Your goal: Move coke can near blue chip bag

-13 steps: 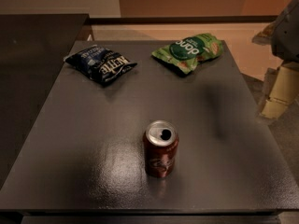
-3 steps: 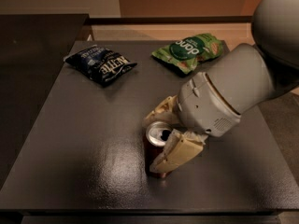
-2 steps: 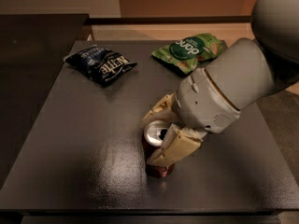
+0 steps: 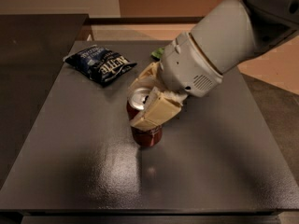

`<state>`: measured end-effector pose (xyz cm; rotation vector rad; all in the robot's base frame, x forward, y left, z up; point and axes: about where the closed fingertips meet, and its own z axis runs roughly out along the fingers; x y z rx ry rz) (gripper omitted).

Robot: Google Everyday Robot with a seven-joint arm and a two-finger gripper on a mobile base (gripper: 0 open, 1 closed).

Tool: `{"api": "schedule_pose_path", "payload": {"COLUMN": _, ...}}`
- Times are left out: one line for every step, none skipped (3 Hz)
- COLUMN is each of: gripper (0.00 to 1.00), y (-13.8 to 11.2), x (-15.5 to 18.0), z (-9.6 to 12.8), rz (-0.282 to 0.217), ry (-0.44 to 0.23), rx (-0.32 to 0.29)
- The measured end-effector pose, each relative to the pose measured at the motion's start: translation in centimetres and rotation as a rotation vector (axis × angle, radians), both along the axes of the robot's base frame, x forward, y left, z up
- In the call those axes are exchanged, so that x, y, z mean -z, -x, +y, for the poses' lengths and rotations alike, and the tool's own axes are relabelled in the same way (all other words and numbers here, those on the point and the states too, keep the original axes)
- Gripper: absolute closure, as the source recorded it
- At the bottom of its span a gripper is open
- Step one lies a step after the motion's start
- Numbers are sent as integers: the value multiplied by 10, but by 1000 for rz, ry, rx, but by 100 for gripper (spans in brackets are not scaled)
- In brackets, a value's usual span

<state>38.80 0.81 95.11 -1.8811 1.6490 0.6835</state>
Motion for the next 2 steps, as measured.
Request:
{"api": "schedule_pose_path", "payload": {"gripper": 100, "y": -40, "x": -15, "z": 15, "rz": -16, "ry": -34, "rx": 62}}
{"api": "schedule_pose_path", "payload": {"gripper": 100, "y": -88, "x": -15, "z": 28, "rz": -13, "ry": -63, "rx": 121}}
